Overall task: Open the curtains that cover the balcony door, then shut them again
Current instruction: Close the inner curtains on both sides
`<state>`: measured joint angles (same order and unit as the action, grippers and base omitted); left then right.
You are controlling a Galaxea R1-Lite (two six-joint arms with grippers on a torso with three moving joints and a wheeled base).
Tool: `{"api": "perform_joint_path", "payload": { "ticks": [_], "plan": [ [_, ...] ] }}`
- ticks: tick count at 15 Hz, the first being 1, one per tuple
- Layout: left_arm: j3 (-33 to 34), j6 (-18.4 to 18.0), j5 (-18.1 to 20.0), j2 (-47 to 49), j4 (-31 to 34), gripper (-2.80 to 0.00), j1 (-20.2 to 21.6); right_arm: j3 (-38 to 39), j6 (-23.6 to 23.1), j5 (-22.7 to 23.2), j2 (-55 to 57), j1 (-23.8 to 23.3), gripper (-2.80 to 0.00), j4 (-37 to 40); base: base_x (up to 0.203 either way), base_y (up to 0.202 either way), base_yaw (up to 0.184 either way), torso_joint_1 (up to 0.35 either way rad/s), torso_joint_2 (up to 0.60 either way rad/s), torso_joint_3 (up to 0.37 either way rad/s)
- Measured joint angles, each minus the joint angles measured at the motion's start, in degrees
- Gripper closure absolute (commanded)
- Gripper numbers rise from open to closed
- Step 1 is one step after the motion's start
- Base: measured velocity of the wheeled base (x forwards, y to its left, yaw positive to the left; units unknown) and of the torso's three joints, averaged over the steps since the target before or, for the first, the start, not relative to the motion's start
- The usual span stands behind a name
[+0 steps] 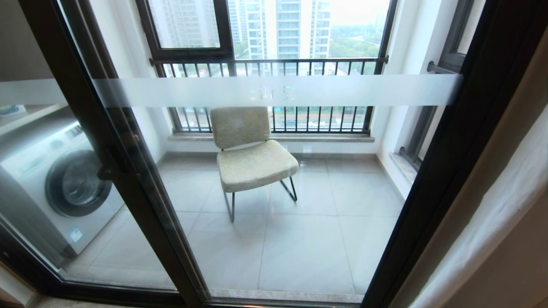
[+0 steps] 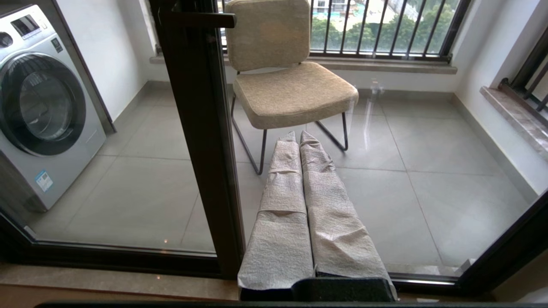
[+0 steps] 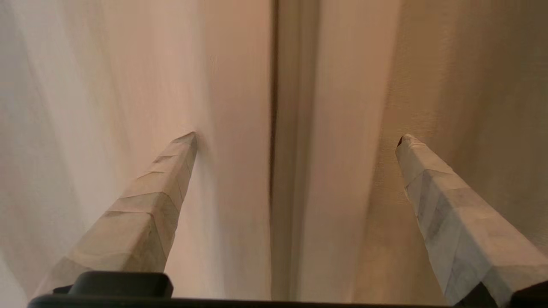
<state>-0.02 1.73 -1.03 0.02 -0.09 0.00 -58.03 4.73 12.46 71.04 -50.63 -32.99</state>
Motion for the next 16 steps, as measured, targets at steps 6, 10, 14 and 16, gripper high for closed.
{"api": "perform_joint_path", "payload": {
  "ticks": [6, 10, 14, 16],
  "plan": [
    [0.0, 0.0, 0.0, 0.0, 0.0, 0.0, 0.0, -1.9, -0.1, 0.9, 0.9, 2.3, -2.8, -0.1, 0.0, 0.0, 0.0, 0.0, 0.0, 0.0],
    [0.0, 0.0, 0.0, 0.0, 0.0, 0.0, 0.0, -2.1, -0.8, 0.9, -1.0, 3.1, -2.8, -1.2, 0.0, 0.0, 0.0, 0.0, 0.0, 0.0],
    [0.0, 0.0, 0.0, 0.0, 0.0, 0.0, 0.0, -2.3, -1.6, 0.9, -3.1, 5.9, -2.8, -3.7, 0.0, 0.0, 0.0, 0.0, 0.0, 0.0],
    [0.0, 0.0, 0.0, 0.0, 0.0, 0.0, 0.0, -2.5, -1.7, 0.9, -3.7, 7.0, -2.8, -3.8, 0.0, 0.0, 0.0, 0.0, 0.0, 0.0]
  ]
}}
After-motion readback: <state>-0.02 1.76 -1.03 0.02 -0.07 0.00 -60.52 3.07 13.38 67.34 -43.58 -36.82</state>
